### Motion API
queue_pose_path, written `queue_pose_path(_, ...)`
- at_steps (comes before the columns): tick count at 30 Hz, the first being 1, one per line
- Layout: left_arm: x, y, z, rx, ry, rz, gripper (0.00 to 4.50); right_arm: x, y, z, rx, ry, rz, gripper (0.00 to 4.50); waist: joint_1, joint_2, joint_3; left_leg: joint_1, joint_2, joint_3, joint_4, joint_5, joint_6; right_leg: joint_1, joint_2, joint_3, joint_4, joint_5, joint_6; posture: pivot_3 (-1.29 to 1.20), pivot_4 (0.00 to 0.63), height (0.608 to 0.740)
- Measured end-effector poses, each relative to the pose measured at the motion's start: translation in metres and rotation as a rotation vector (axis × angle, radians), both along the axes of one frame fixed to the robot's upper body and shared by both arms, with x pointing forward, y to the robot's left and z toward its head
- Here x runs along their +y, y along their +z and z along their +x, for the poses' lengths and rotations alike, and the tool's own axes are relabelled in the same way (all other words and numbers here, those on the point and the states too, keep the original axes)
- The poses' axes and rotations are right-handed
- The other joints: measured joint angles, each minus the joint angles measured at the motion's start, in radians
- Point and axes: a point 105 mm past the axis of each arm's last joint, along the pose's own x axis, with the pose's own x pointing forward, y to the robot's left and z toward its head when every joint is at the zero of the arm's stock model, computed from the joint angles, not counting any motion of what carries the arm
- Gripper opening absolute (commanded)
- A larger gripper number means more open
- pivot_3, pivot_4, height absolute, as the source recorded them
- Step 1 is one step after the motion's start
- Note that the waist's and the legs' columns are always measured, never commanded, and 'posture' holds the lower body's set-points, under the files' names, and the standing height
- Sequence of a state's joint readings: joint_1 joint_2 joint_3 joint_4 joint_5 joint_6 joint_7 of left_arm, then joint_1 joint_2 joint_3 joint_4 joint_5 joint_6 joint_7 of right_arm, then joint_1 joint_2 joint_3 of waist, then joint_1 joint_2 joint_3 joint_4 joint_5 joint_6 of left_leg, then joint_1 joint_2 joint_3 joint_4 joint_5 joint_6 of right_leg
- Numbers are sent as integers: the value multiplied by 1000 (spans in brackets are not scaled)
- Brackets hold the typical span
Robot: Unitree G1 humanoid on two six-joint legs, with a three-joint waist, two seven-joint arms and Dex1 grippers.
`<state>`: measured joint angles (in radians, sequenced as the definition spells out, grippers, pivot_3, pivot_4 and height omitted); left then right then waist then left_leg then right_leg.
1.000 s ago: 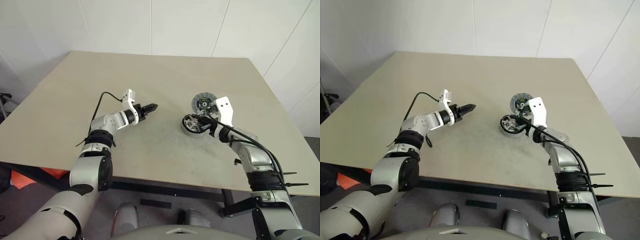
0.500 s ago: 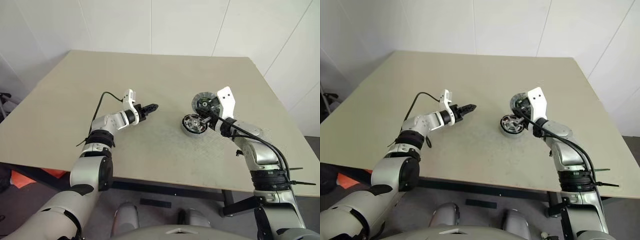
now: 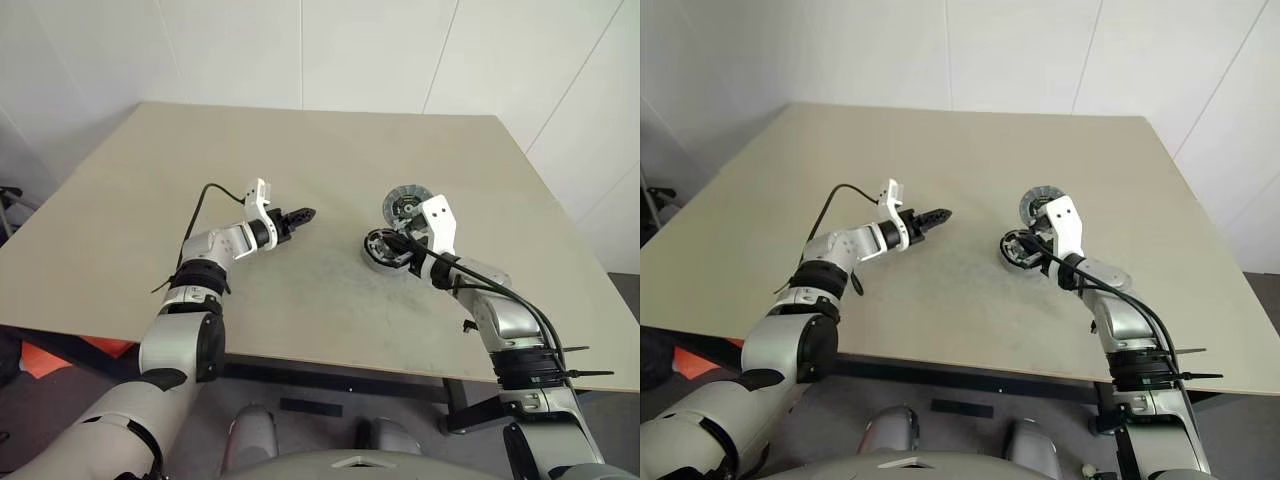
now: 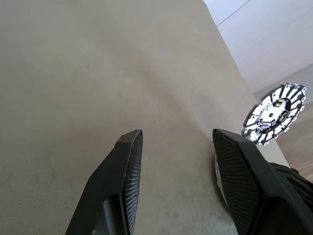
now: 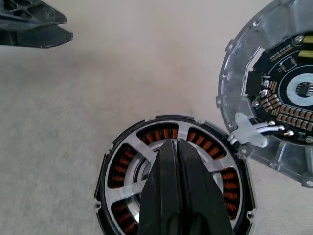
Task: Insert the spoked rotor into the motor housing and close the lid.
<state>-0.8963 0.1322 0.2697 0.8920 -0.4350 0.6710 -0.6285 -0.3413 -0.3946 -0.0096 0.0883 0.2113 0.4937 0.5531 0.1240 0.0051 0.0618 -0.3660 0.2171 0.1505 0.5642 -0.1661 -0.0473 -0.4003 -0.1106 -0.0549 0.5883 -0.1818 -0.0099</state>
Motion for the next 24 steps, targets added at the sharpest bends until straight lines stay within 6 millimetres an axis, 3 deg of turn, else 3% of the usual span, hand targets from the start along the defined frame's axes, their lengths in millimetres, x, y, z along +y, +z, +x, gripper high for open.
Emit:
queue_pose_path(7,1,0,0,-1,1,1,2423,-9,9,1,-13,-20,-28,19,2,0,0,-2,0,0,1,0,0,-1,0,0,0,0,0,0,0,740)
queue_pose_path(13,-1,0,0,0,-1,0,2423,4,53,3,-141,39,-27,19,1,0,0,-3,1,0,-1,0,0,-3,1,0,0,0,0,0,0,740)
queue_pose_path(15,-1,0,0,0,-1,0,2423,7,57,2,-153,52,-24,19,1,0,0,-3,1,0,-1,0,0,-3,1,0,0,0,0,0,0,740)
queue_pose_path(20,0,0,0,0,-1,0,2423,11,52,0,-127,61,-2,19,2,0,0,-3,1,0,-1,0,0,-2,1,0,0,0,0,0,0,740)
queue_pose_path(24,0,0,0,-1,-1,0,2423,5,14,-2,-4,29,-5,19,2,0,0,-3,0,0,-1,0,0,-2,0,0,0,0,0,0,0,740)
